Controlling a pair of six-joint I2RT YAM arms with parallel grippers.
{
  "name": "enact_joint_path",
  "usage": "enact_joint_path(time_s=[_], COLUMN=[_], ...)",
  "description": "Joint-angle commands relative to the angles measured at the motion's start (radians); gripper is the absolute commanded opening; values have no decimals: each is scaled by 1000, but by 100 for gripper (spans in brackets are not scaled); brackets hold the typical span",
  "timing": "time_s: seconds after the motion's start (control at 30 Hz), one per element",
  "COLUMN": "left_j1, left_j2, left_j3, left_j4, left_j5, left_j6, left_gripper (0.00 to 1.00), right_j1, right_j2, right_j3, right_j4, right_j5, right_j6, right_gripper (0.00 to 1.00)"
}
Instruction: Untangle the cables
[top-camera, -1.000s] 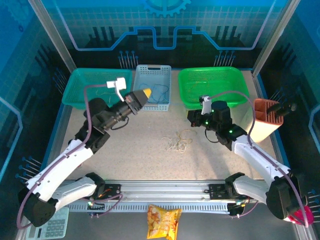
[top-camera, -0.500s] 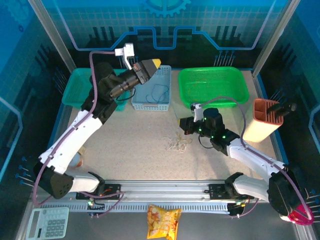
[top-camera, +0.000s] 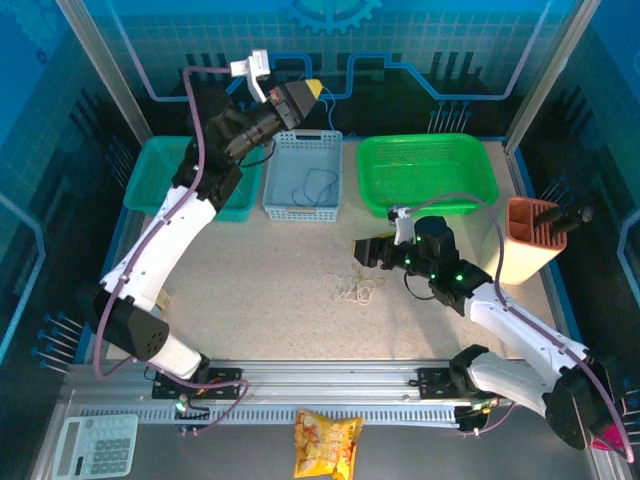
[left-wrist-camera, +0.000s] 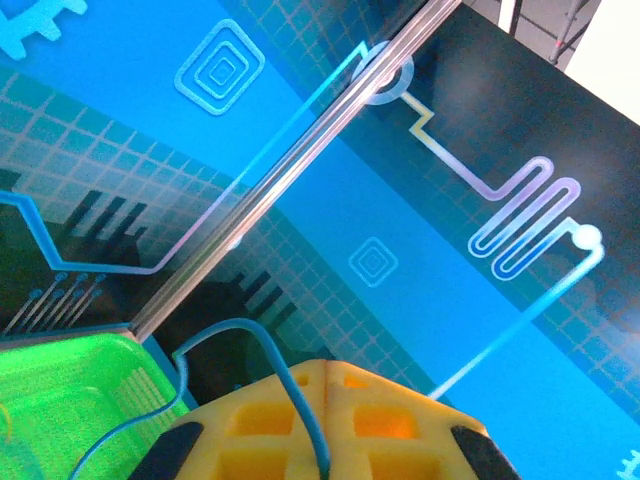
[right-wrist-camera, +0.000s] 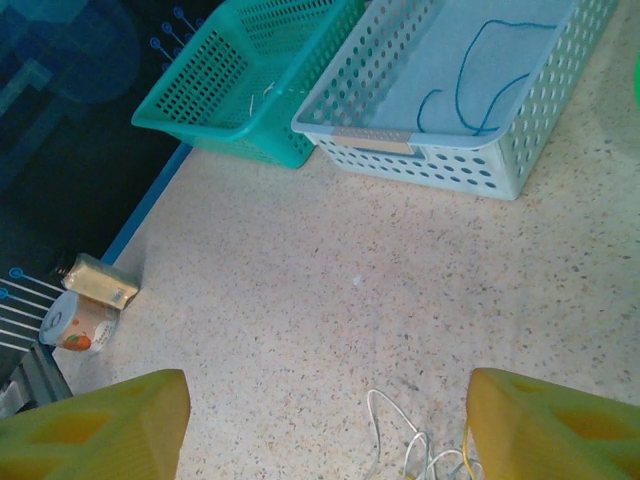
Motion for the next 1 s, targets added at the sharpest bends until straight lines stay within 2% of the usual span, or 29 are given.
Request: enact_joint_path(time_s=[0.0, 0.3, 0.6, 0.97], left_j1=[24, 69, 101, 138], left_j2=[64, 225, 296, 416], left_j3=[105, 299, 320, 344], left_j4=[-80, -239, -293, -384], left_j5=[39, 41, 8, -43], left_j6=[64, 158, 228, 322], left_gripper=[0, 0, 0, 0], right_j1=[4, 0, -6, -14], right_j2=[-63, -246, -373, -439], right_j3=[9, -23, -68, -58], right_j4=[-69, -226, -341, -404], right_j5=[42, 150, 176, 185], right_j6=[-10, -11, -3, -3], right_gripper=[75, 78, 79, 79])
